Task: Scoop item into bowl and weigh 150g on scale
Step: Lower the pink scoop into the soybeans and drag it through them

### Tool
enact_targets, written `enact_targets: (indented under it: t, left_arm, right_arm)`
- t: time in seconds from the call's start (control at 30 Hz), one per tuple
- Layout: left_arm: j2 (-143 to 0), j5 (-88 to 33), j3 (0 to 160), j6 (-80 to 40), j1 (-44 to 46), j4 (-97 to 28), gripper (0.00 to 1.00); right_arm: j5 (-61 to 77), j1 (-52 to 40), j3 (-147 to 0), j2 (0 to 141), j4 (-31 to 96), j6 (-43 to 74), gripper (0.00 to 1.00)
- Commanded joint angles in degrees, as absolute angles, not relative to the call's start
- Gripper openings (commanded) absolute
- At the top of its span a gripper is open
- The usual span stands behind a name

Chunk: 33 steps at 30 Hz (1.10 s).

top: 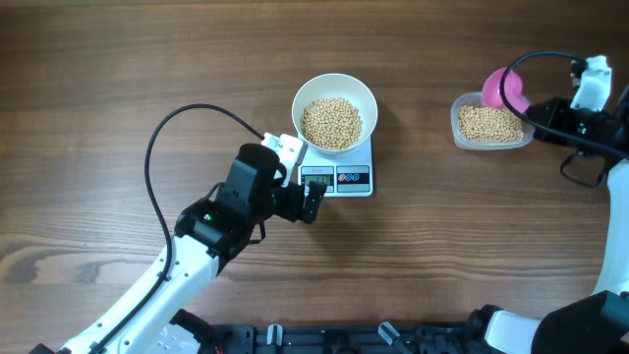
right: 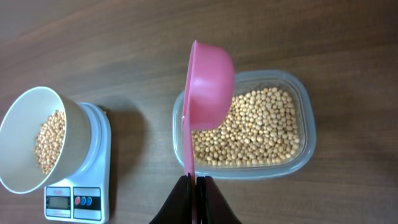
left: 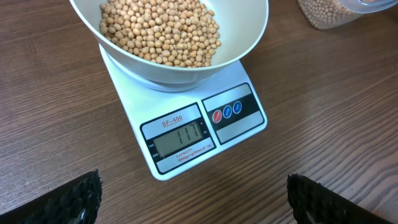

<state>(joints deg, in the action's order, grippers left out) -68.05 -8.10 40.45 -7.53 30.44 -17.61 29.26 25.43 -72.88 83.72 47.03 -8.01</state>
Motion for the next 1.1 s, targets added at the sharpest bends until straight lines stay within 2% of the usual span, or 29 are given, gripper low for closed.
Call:
enact_targets:
  t: [0.0,0.37,0.6,0.83,1.07]
  left_arm:
    - [-68.27,-8.95,40.16,-6.22,30.63,-17.58,1.0]
    - [-68.27,-8.95,40.16,-6.22,30.63,-17.58,1.0]
    - [-68.27,-8.95,40.16,-6.2,30.63,-17.58,1.0]
    - [-68.27,-8.95,40.16,-6.22,30.63,-17.58,1.0]
    - [-68.27,-8.95,40.16,-6.2,30.63,-17.58,1.0]
  right_arm:
    - [24.4,25.58,-73.8,84.16,47.18,-11.53,0.04]
    - [19.07,24.62,-73.73,84.18,49.04,-24.01,0.04]
    - [3.16,20.53,-72.55,85.43,47.59,-24.16,0.04]
    - [-2.9,17.61,-72.51,88.42,46.28,-23.94,0.04]
    - [-3.22,17.02,-72.49,91.07,46.39,-23.79,0.04]
